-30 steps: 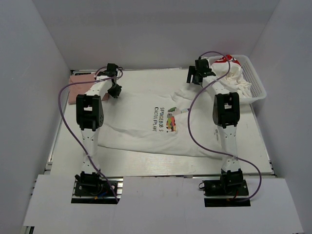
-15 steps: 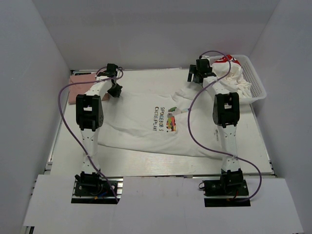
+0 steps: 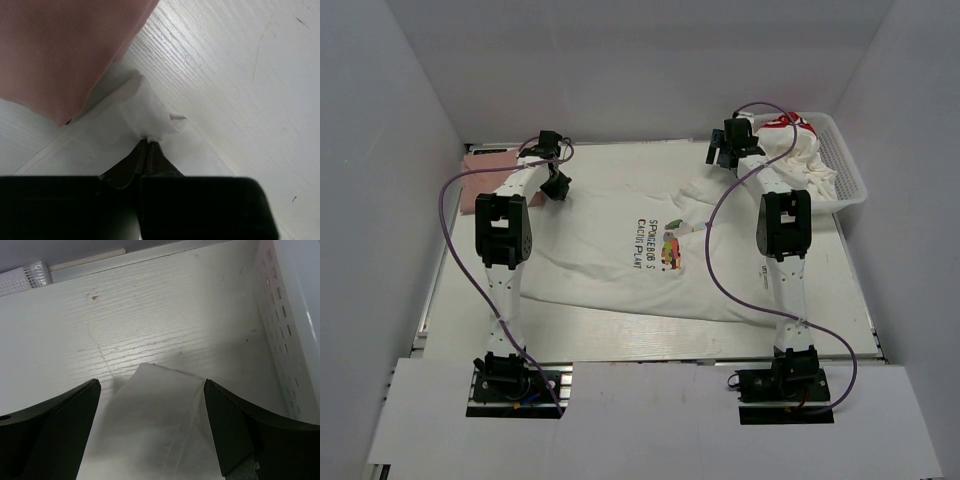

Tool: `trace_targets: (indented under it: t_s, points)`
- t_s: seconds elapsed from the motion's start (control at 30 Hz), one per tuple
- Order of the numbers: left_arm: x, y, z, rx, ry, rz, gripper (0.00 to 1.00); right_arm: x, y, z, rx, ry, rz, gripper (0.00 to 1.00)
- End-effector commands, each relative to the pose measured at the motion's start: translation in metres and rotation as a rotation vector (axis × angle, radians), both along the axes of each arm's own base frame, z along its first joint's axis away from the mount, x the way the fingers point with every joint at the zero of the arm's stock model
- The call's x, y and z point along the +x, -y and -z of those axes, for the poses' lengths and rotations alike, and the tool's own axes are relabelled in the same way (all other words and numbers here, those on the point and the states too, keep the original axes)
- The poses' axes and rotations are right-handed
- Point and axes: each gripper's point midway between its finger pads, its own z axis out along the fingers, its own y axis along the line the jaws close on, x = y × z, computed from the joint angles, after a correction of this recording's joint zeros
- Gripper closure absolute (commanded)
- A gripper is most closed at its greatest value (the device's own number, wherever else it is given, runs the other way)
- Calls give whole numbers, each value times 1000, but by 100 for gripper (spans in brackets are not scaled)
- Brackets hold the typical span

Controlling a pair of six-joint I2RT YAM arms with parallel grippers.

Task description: Fold and stack the t-shirts

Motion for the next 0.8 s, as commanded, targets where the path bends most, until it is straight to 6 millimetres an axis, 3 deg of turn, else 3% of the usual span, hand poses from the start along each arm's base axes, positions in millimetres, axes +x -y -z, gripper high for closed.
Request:
trace_targets:
  t_s: [0.0,0.13,0.27,0.4,0.53,0.57,0.67,0.7,0.77]
  points:
    - [-10,2,-31,1,16,35,98,0,26,-2,-23,-6,86,10]
    - [-20,-2,-28,17,-16,29,98,-3,25,-8,-6,-20,91,10]
    - [-21,-8,-38,24,9,15,98,-6,23,-6,37,-39,102,10]
    - [-21,-9,-35,28,8,23,98,-7,11,7,108,-62,59,12]
    - [-17,-9,-42,34,23,39,98,-5,4,0,137,-28,42,31]
    - [-17,-9,-42,34,23,39,98,-4,6,-1,133,-22,44,46]
    - [-10,-7,-47,28,53,52,98,2,11,-27,109,30,61,64]
    - [-6,-4,-46,22,61,67,98,4,14,-47,102,68,68,66]
    - [-4,-4,-49,21,70,67,98,2,16,-52,66,85,46,72]
